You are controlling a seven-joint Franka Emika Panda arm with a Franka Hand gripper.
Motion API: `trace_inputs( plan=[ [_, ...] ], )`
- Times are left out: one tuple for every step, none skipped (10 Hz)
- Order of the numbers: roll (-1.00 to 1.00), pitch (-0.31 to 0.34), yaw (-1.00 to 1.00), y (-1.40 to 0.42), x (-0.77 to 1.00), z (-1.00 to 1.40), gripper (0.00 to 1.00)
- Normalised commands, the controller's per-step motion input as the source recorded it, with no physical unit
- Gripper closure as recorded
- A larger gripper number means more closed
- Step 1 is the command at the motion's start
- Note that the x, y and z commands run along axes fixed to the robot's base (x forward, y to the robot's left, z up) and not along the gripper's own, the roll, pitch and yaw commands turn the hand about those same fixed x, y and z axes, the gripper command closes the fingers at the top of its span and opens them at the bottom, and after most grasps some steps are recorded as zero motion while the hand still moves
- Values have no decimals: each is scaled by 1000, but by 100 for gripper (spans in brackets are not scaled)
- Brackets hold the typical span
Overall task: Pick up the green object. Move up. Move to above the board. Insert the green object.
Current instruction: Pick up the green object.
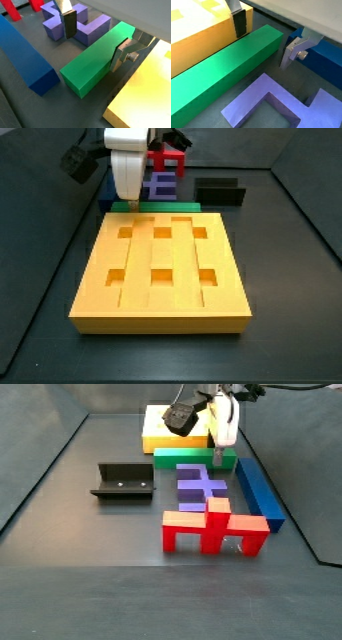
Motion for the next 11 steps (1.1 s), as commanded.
trace_inputs(
  plan=[
    [-27,-11,0,-20,0,-257,0],
    [-21,-11,0,-11,0,-260,0],
    [-10,-14,0,0,0,-189,0],
    [-13,0,-11,0,0,-40,0],
    [-27,11,-66,0,0,63,0],
    [0,10,-49,0,0,43,0],
    [0,0,0,0,0,0,0],
    [0,0,0,0,0,0,100],
    [0,0,0,0,0,0,100],
    [0,0,0,0,0,0,100],
    [0,0,0,0,0,0,100]
  ],
)
